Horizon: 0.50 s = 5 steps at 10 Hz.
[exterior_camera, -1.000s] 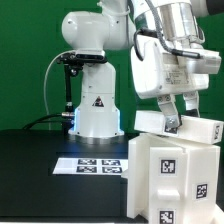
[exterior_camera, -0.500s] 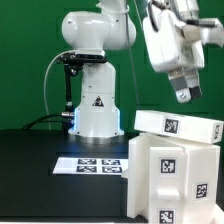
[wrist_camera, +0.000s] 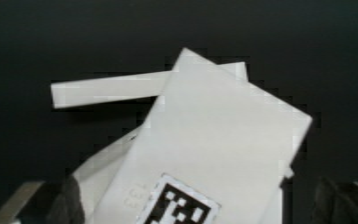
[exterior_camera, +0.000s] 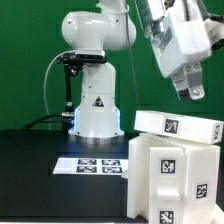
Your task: Assemble cabinet
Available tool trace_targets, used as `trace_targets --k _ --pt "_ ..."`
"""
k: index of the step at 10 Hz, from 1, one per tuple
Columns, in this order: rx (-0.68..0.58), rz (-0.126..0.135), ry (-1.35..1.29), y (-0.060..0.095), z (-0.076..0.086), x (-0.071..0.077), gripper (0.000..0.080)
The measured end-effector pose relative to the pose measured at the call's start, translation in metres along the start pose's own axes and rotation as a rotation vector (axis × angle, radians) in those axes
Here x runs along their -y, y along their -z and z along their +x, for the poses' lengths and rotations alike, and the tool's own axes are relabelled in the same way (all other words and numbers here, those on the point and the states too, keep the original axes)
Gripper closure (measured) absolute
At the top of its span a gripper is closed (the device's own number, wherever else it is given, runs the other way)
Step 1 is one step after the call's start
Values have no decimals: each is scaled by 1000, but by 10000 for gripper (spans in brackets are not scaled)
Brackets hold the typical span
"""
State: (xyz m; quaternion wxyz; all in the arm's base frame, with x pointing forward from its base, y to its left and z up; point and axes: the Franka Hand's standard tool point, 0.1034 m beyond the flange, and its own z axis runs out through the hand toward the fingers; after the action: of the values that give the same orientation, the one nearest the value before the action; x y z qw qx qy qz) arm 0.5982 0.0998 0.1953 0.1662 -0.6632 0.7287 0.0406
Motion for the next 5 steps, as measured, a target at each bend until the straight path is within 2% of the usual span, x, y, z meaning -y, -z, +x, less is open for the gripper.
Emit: trace_targets --k 1,2,4,5 --pt "1 -70 199 3 -4 -2 151" --pt "-5 -112 337 5 -9 2 151" --pt "-4 -155 551 3 -16 7 151" --pt "0 -153 633 3 -14 7 151"
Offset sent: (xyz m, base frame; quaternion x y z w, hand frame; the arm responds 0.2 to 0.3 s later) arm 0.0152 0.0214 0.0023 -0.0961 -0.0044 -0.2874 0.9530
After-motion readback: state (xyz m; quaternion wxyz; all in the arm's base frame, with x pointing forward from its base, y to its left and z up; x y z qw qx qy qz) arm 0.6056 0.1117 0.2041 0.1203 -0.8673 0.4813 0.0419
